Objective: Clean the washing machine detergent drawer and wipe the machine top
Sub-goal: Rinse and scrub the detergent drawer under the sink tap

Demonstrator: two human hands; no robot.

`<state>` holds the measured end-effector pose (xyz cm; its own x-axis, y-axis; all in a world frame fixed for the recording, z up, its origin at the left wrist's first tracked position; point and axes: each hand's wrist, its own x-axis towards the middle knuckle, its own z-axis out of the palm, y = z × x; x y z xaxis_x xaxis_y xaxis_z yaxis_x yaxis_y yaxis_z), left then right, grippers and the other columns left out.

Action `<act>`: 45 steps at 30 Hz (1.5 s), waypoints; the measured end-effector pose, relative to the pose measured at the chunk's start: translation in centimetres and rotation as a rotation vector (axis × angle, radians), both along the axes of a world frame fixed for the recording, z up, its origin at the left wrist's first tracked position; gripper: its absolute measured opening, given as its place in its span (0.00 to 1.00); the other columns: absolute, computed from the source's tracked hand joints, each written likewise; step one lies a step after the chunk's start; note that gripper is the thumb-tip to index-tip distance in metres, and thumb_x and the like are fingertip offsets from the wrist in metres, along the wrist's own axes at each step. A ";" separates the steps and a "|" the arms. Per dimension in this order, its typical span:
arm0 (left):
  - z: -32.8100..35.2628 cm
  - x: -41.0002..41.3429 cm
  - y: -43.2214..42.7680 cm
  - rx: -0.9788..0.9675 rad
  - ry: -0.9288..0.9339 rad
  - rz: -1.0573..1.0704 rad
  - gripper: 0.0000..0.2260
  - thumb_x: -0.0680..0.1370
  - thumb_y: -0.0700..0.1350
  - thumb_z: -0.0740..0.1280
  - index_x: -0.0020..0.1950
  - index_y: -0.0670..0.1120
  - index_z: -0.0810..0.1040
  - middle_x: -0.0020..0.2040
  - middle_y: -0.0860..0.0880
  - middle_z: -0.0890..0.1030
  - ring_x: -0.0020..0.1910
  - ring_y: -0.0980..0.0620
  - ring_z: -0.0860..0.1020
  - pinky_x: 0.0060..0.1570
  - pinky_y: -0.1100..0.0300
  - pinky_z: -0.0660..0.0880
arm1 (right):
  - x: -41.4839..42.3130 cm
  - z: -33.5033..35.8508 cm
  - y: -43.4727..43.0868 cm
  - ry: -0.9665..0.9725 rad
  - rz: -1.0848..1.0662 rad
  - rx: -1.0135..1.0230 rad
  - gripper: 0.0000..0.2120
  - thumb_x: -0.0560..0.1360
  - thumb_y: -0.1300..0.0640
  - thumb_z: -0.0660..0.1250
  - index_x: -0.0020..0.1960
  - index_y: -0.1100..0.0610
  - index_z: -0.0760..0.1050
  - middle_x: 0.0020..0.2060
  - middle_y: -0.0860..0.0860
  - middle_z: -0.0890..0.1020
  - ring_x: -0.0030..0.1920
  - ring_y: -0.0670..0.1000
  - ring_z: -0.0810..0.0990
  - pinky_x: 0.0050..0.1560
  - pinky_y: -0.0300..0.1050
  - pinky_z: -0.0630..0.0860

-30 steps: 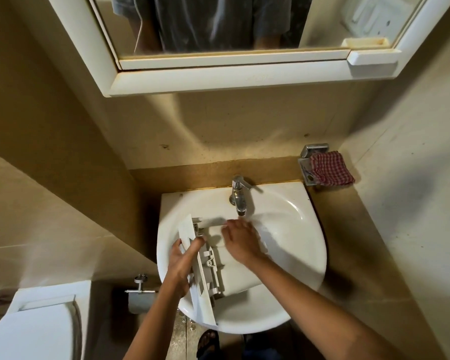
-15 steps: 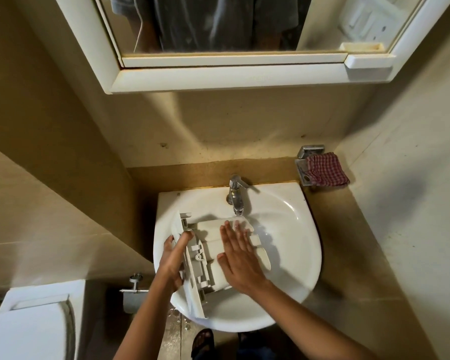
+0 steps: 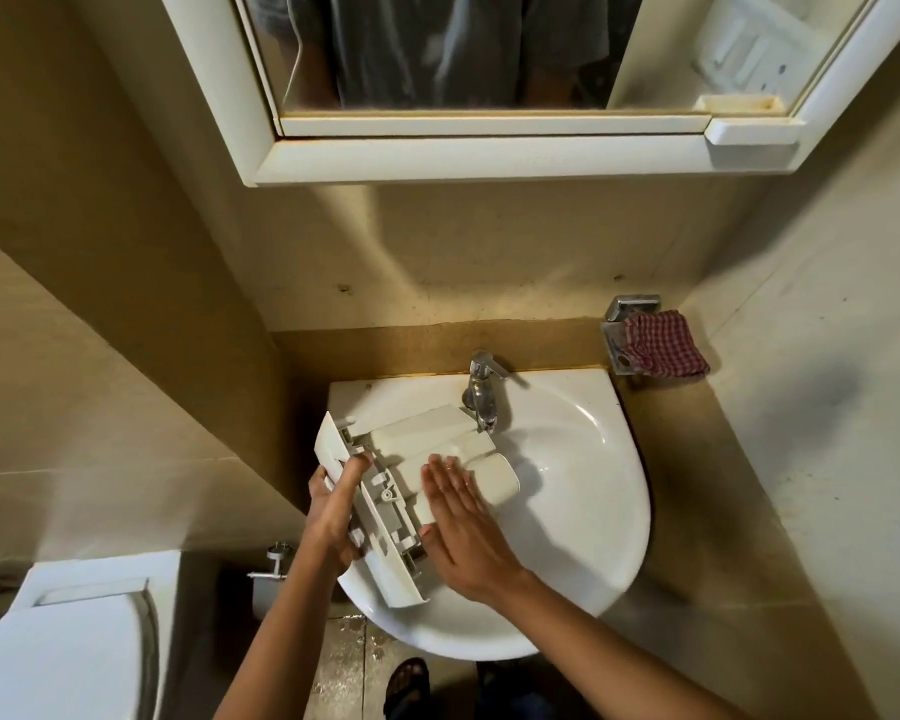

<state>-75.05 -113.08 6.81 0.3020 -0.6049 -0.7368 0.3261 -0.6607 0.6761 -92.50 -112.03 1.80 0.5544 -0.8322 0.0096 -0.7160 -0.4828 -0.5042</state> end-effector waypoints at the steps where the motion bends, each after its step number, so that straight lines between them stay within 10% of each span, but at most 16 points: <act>1: 0.0 0.0 0.0 -0.006 -0.007 0.002 0.30 0.78 0.56 0.65 0.76 0.54 0.56 0.47 0.49 0.75 0.44 0.47 0.74 0.40 0.54 0.70 | 0.5 0.2 0.2 -0.009 0.035 -0.009 0.28 0.81 0.49 0.45 0.78 0.58 0.43 0.78 0.52 0.44 0.77 0.49 0.38 0.76 0.48 0.37; 11: -0.3 -0.1 0.9 -0.033 -0.050 0.053 0.34 0.75 0.55 0.69 0.76 0.53 0.54 0.60 0.39 0.76 0.44 0.46 0.75 0.46 0.49 0.76 | 0.3 0.7 -1.3 -0.076 0.088 0.127 0.27 0.82 0.55 0.49 0.78 0.57 0.43 0.76 0.49 0.43 0.76 0.45 0.38 0.76 0.43 0.39; 18: -0.1 -0.8 1.7 -0.049 -0.035 0.146 0.37 0.72 0.57 0.71 0.74 0.50 0.55 0.47 0.46 0.75 0.39 0.45 0.75 0.36 0.52 0.71 | -2.9 -0.2 -3.4 0.074 0.282 -0.022 0.25 0.82 0.46 0.45 0.77 0.47 0.42 0.77 0.43 0.46 0.76 0.42 0.41 0.75 0.41 0.38; 25: -0.5 -2.4 2.5 -0.051 0.047 0.270 0.50 0.57 0.62 0.72 0.72 0.50 0.51 0.48 0.44 0.73 0.44 0.46 0.75 0.43 0.41 0.77 | -6.7 -1.1 -5.1 -0.246 -0.447 0.515 0.24 0.83 0.54 0.54 0.77 0.50 0.54 0.75 0.49 0.62 0.72 0.51 0.64 0.67 0.40 0.62; 29: -1.5 -3.9 2.8 -0.057 0.068 0.319 0.46 0.69 0.56 0.74 0.75 0.47 0.46 0.50 0.45 0.73 0.48 0.45 0.75 0.50 0.34 0.76 | -6.9 -1.3 -5.8 -0.467 -0.728 0.597 0.20 0.82 0.56 0.54 0.73 0.53 0.66 0.69 0.50 0.70 0.69 0.51 0.68 0.64 0.38 0.62; 36: -2.8 -6.5 3.7 -0.049 0.068 0.314 0.56 0.58 0.59 0.77 0.74 0.59 0.42 0.57 0.35 0.76 0.45 0.42 0.72 0.37 0.53 0.73 | -5.0 -0.3 -7.2 -0.655 -0.729 0.723 0.19 0.79 0.66 0.54 0.65 0.52 0.71 0.61 0.46 0.75 0.64 0.47 0.71 0.63 0.39 0.65; 40: -3.8 -7.1 4.3 -0.084 0.068 0.271 0.56 0.63 0.52 0.78 0.76 0.59 0.38 0.68 0.35 0.71 0.62 0.36 0.74 0.60 0.41 0.73 | -4.9 -0.7 -7.2 -0.600 -0.736 0.710 0.24 0.78 0.68 0.54 0.73 0.56 0.64 0.70 0.48 0.69 0.71 0.48 0.66 0.65 0.37 0.61; 45: -4.4 -7.7 4.6 -0.124 0.075 0.291 0.53 0.68 0.42 0.78 0.76 0.60 0.40 0.63 0.49 0.73 0.61 0.44 0.74 0.64 0.39 0.71 | -5.3 -1.6 -6.9 -0.590 -0.693 0.735 0.27 0.77 0.69 0.54 0.74 0.55 0.62 0.72 0.51 0.66 0.72 0.49 0.65 0.69 0.42 0.62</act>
